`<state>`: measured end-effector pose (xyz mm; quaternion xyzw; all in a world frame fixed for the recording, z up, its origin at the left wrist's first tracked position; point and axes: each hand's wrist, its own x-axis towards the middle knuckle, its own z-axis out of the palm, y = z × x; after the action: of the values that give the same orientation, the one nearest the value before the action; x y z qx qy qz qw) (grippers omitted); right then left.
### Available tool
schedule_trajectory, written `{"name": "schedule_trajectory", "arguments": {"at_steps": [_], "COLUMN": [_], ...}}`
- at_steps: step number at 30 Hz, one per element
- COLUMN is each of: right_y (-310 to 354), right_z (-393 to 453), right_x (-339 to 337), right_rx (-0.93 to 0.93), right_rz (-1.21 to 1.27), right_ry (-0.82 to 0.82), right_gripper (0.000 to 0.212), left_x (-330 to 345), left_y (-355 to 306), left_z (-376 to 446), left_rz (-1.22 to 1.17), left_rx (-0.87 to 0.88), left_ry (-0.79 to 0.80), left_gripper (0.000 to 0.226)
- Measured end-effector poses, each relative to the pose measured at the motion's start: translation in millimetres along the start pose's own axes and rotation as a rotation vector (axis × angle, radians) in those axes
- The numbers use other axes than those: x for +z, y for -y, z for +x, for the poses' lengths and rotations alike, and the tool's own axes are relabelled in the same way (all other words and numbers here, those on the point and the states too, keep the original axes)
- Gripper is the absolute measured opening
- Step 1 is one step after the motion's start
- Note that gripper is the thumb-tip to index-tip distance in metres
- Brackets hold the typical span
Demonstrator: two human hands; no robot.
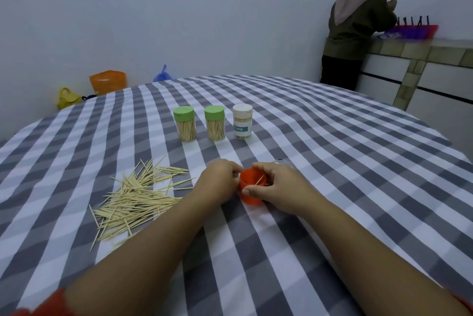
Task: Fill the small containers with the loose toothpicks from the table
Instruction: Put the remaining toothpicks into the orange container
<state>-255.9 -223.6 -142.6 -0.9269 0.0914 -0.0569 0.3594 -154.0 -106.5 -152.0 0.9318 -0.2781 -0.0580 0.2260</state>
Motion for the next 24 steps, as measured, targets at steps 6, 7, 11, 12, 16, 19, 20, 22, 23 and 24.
{"name": "schedule_trajectory", "arguments": {"at_steps": [6, 7, 11, 12, 16, 19, 20, 22, 23, 24], "right_y": [0, 0, 2, 4, 13, 20, 23, 25, 25, 25], "right_z": [-1, -1, -1, -1, 2, 4, 6, 10, 11, 12], "right_x": [7, 9, 18, 20, 33, 42, 43, 44, 44, 44], "right_rx": [-0.021, -0.029, -0.042, -0.040, -0.051, -0.048, -0.048, -0.053, -0.054, -0.054], "right_rz": [0.024, 0.034, 0.096, 0.115, 0.164, 0.185, 0.182, 0.169, 0.166, 0.175], "right_ry": [0.027, 0.031, 0.042, 0.046, 0.072, 0.108, 0.117, 0.123, 0.124, 0.123], "right_gripper": [0.074, 0.074, 0.072, 0.072, 0.067, 0.065, 0.066, 0.066, 0.066, 0.066], "left_x": [-9, -12, -27, -31, -44, -49, -50, -53, -54, -54], "left_y": [3, 8, 41, 50, 82, 98, 101, 103, 103, 103], "left_z": [1, -3, -27, -33, -50, -54, -54, -57, -58, -58], "left_rz": [0.189, 0.189, 0.185, 0.173, 0.139, 0.137, 0.120, 0.051, 0.027, 0.037], "left_rx": [-0.048, -0.030, 0.020, 0.037, 0.092, 0.102, 0.106, 0.122, 0.134, 0.151], "left_ry": [0.101, 0.102, 0.070, 0.047, 0.014, 0.019, 0.016, 0.013, 0.023, 0.037], "left_gripper": [0.022, 0.022, 0.017, 0.015, 0.011, 0.012, 0.013, 0.019, 0.028, 0.043]}}
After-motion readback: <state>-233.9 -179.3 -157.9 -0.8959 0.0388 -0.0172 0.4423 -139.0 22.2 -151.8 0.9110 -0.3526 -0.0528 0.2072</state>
